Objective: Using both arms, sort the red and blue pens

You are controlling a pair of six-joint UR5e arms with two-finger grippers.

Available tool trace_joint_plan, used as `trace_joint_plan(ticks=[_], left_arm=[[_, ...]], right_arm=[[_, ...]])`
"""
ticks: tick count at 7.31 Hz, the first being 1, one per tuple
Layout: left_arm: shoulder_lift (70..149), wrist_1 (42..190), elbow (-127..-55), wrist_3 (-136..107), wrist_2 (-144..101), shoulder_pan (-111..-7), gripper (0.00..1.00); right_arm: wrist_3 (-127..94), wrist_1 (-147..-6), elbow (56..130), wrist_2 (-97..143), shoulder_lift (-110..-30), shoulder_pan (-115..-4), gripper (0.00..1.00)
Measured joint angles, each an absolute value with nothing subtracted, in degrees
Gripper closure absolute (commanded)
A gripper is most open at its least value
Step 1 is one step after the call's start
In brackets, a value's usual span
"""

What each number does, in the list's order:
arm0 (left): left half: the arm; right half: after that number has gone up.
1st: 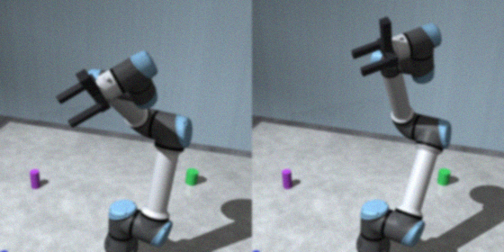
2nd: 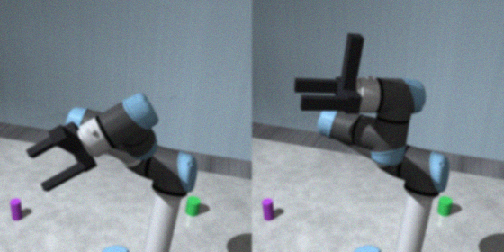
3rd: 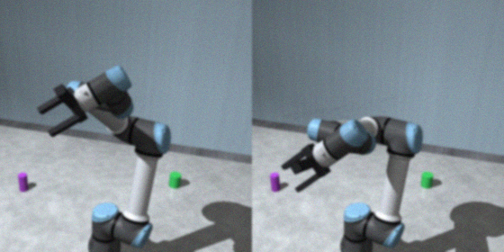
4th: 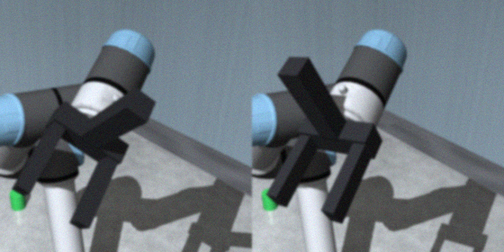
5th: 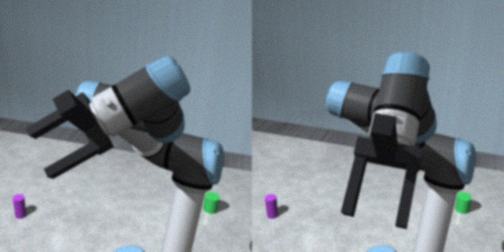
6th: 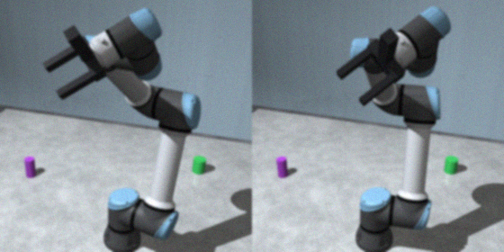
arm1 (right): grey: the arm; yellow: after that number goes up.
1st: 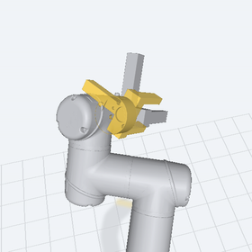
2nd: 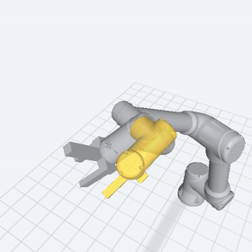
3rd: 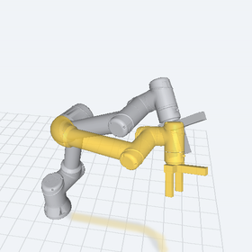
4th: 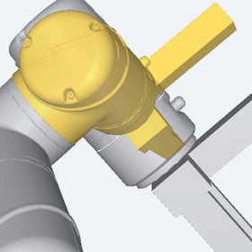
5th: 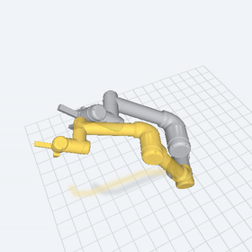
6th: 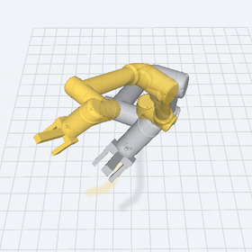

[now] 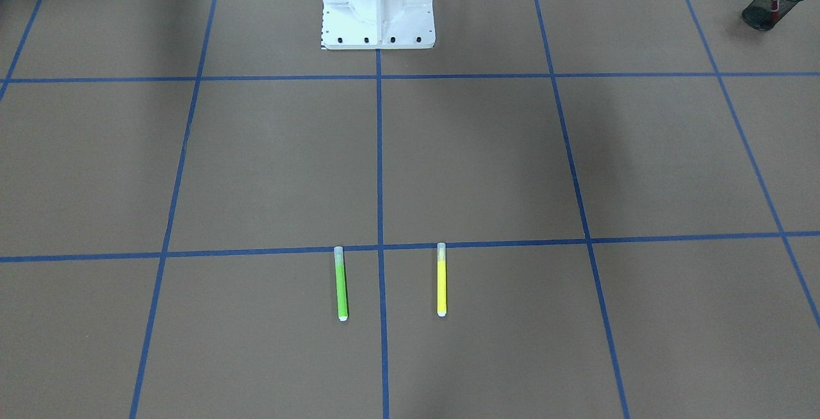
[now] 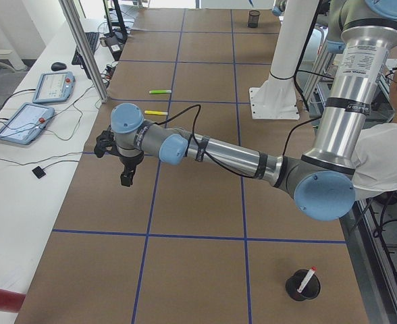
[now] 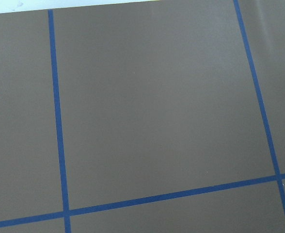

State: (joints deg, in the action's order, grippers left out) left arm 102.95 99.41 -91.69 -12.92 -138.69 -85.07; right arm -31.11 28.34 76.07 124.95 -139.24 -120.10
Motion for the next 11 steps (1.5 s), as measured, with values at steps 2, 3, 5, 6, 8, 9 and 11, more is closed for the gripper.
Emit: trace_joint_plan(ticks=[2, 3, 5, 6, 8, 9, 11], left_arm=[[102.9, 99.4, -91.9, -12.9, -138.7, -85.4, 0.01], [102.9, 99.3, -91.9, -12.9, -138.7, -85.6, 0.01], [103.0, 99.3, -91.9, -12.9, -138.7, -85.7, 0.01], [103.0, 99.3, -91.9, -12.9, -138.7, -85.8, 0.01], [103.1, 99.3, -91.9, -12.9, -138.7, -85.8, 0.01], [103.1, 99.3, -92.0, -12.9, -138.7, -86.0, 0.01], [103.2, 99.2, -92.1, -12.9, -138.7, -86.2, 0.01]], right_arm=[[-33.4, 29.7, 75.3, 126.4, -139.3, -120.9, 1.00], [-33.8, 29.8, 74.9, 127.6, -139.2, -121.6, 1.00], [-33.7, 29.9, 73.7, 128.5, -138.9, -122.8, 1.00], [-33.5, 29.9, 73.2, 128.6, -138.8, -123.0, 1.00], [-33.4, 30.0, 72.2, 128.8, -138.8, -123.2, 0.80], [-33.3, 30.3, 71.8, 128.8, -138.7, -123.4, 0.09], [-33.3, 31.0, 71.1, 128.8, -138.6, -123.9, 0.00]])
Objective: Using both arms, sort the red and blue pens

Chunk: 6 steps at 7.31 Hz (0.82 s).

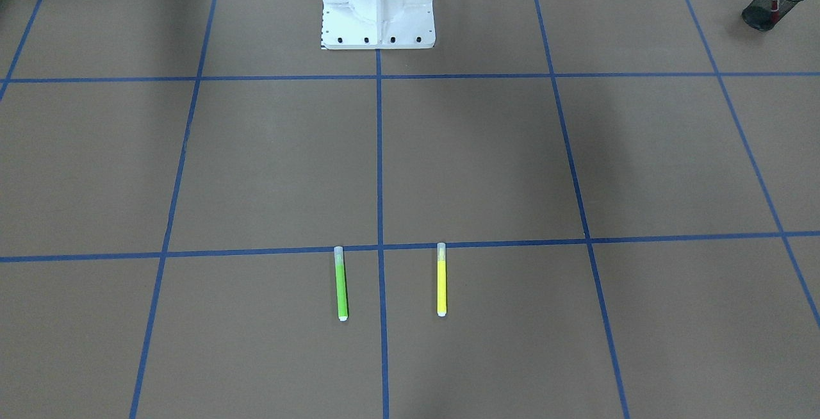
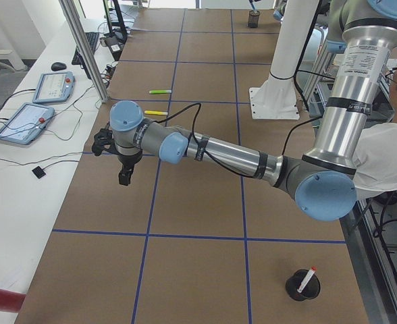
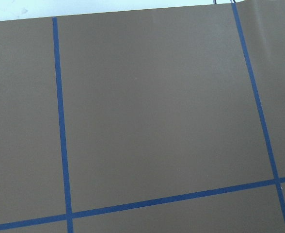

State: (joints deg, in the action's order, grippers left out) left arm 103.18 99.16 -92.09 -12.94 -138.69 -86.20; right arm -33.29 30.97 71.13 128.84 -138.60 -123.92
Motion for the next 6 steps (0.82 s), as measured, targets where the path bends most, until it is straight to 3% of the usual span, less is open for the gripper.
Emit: trace_joint_plan(ticks=[4, 6], left_arm=[[103.3, 96.2, -93.9, -12.9, -138.6, -86.3, 0.01], [103.2, 96.1, -94.0, -12.9, -138.6, -86.3, 0.01]], right_arm=[[-33.0, 29.5, 71.1, 130.0, -136.7, -124.5, 0.00], [-33.0, 20.3, 73.5, 132.9, -131.2, -124.4, 0.00]])
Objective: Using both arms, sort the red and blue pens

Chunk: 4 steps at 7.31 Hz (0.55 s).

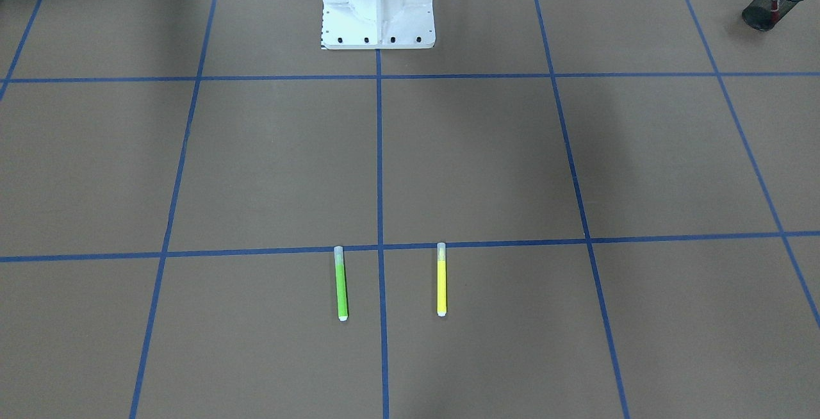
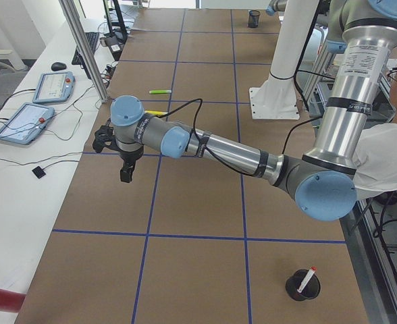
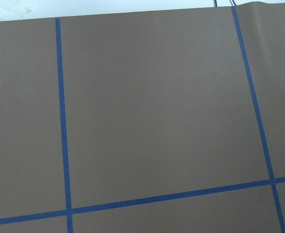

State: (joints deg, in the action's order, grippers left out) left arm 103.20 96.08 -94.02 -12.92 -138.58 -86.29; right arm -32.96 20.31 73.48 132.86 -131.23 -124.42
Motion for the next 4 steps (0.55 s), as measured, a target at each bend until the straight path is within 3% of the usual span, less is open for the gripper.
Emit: trace_joint_plan(ticks=[4], left_arm=[[103.2, 96.1, -93.7, -12.9, -138.2, -86.1, 0.01]], right_arm=[[-33.1, -12.4, 83.7, 135.7, -116.6, -114.3, 0.00]])
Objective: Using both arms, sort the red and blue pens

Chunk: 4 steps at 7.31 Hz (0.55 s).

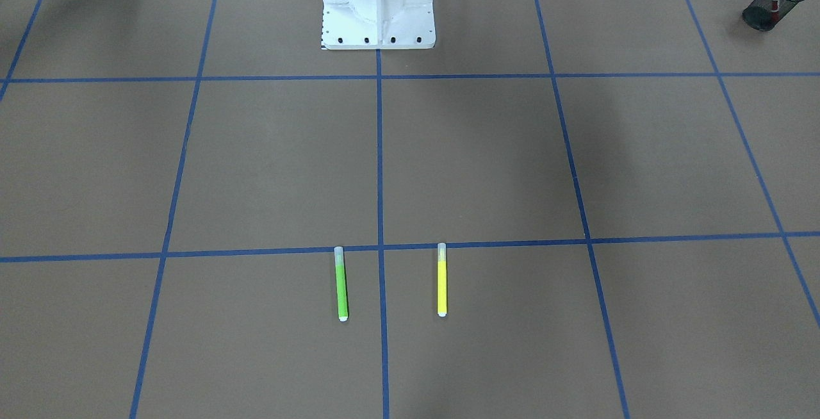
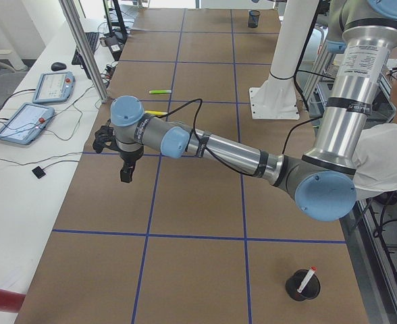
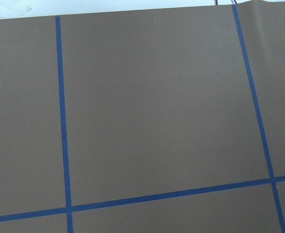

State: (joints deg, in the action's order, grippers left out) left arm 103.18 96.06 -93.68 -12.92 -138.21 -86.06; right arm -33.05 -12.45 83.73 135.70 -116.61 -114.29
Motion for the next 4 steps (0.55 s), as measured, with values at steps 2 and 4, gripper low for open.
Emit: trace_joint_plan(ticks=[2, 4], left_arm=[[103.2, 96.0, -93.3, -12.6, -136.3, -85.8, 0.01], [103.2, 96.0, -91.7, -10.3, -133.6, -85.4, 0.01]], right_arm=[[-33.0, -27.9, 86.3, 135.7, -109.2, -103.7, 0.00], [-32.1, -39.1, 87.0, 135.7, -102.4, -92.6, 0.00]])
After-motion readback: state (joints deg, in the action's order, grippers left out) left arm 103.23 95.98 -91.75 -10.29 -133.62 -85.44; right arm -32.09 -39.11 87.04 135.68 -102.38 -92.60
